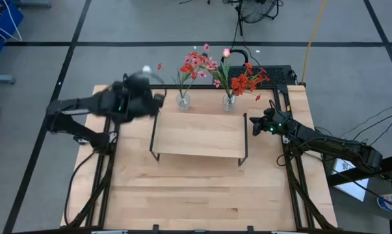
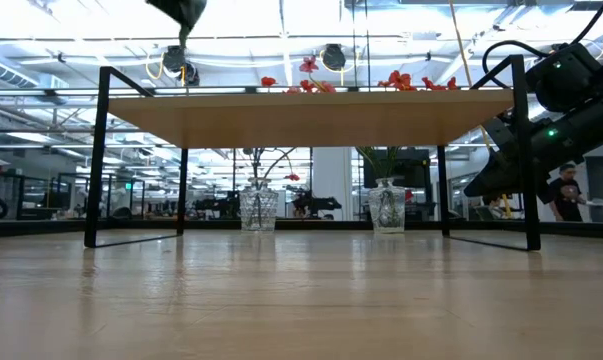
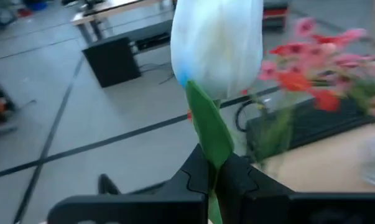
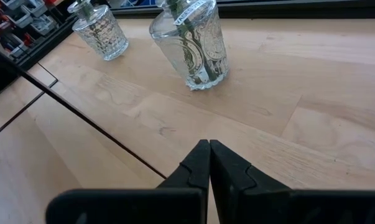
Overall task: Pick and place flowers into a vace then onto a shelf
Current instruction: Put the white tulip into the left transparent flower vase
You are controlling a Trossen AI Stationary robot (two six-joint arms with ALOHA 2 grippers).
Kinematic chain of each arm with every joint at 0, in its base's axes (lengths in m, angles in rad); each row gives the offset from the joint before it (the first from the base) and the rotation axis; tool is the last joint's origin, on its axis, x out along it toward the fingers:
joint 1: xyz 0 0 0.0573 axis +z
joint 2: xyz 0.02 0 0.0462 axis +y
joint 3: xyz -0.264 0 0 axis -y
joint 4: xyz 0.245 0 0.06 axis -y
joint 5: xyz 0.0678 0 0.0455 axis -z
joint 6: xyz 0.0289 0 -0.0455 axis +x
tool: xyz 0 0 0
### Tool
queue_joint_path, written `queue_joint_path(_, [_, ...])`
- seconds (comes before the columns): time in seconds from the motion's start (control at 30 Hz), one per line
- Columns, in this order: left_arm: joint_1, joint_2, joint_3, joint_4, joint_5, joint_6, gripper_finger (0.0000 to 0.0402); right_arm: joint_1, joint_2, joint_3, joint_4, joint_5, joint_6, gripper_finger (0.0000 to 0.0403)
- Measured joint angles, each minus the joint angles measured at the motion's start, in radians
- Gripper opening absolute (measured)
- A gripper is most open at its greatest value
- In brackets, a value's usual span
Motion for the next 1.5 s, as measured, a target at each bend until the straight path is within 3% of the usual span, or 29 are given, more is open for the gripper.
queue_joint_path(0.13, [0.170, 0.000, -0.037, 0.292, 0.116, 0.287, 0.0006, 0.000, 0.000, 0.000, 0.000, 0.002, 0.000, 0.0002])
queue_joint_path(0.27, [0.301, 0.000, -0.104, 0.683, 0.319, 0.622, 0.0008, 0.000, 0.000, 0.000, 0.000, 0.003, 0.000, 0.0002])
queue_joint_path(0.33, [0.354, 0.010, -0.139, 0.833, 0.428, 0.713, 0.0006, 0.000, 0.000, 0.000, 0.000, 0.003, 0.001, 0.0002])
queue_joint_path(0.4, [0.396, 0.025, -0.170, 0.923, 0.475, 0.754, 0.0006, 0.000, 0.000, 0.000, 0.000, 0.003, 0.009, 0.0002])
queue_joint_path(0.63, [0.508, 0.097, -0.221, 0.944, 0.651, 0.711, 0.0006, 0.000, 0.000, 0.000, 0.001, 0.003, 0.053, 0.0002])
queue_joint_path(1.07, [0.511, 0.241, -0.237, 1.058, 0.693, 0.762, 0.0006, 0.000, 0.010, 0.000, 0.001, 0.006, 0.054, 0.0002])
queue_joint_path(1.5, [0.520, 0.275, -0.236, 1.001, 0.759, 0.707, 0.0006, 0.000, 0.048, 0.000, 0.010, 0.060, 0.080, 0.0002])
